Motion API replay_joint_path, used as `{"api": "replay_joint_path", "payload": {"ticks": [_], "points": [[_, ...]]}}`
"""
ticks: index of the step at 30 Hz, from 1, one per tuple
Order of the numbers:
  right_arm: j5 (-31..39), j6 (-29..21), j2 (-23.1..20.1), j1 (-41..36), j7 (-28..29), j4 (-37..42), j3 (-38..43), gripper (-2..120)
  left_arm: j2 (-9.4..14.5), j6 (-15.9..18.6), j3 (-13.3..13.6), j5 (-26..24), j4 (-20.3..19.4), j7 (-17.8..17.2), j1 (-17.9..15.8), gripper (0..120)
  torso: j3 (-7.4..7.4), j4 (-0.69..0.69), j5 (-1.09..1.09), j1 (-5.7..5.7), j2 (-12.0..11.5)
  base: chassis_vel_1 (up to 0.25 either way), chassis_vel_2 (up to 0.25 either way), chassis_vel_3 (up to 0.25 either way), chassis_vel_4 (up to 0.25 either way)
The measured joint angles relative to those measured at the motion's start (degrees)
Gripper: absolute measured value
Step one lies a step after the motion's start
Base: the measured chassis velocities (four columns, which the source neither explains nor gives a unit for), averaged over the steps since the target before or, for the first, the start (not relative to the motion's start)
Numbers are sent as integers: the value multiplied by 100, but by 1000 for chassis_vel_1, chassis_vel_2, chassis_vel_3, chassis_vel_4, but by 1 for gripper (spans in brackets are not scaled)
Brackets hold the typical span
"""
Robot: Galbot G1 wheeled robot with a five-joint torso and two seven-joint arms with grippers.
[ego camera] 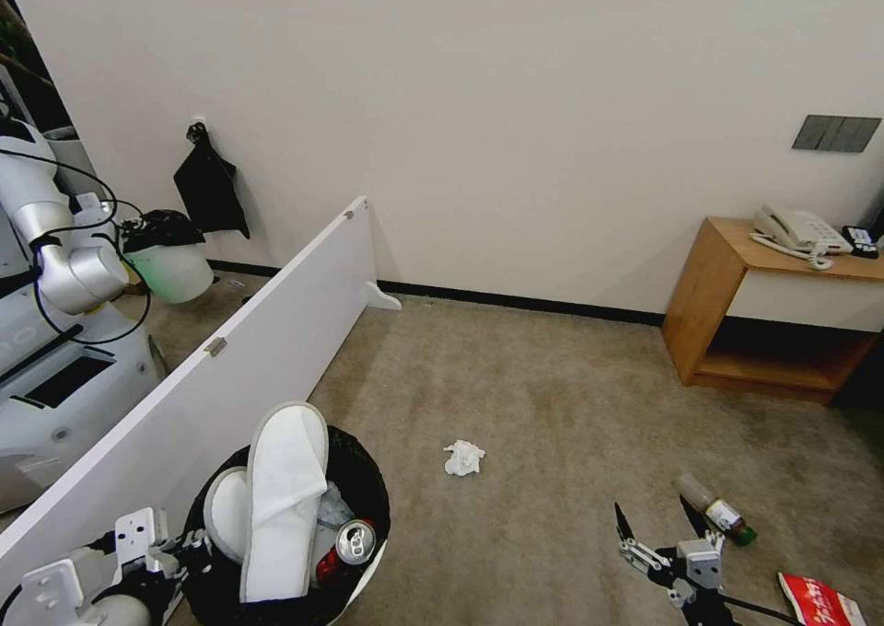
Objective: Pick up the trash bin, then pick up the garbage from the floor and place it into the trash bin.
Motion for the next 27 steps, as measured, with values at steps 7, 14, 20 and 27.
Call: {"api": "replay_joint_path", "payload": {"ticks": [7,14,20,27], "points": [[20,0,-27,14,-9,-20,0,100,15,0,-9,-22,-16,-1,-22,2,0,0,0,0,0,0,0,0,0],[62,-9,-58,48,-16,-35,1,100,2,1,10,-21,-12,-6,-43,2,0,0,0,0,0,0,0,0,0],[98,-19,-79,72,-22,-52,-8,100,2,7,18,-20,-12,-12,-56,2,0,0,0,0,0,-29,31,30,-31],[144,-25,-98,84,-35,-66,-14,100,13,14,31,-20,-9,-28,-98,2,0,0,0,0,0,-10,18,12,-11]]}}
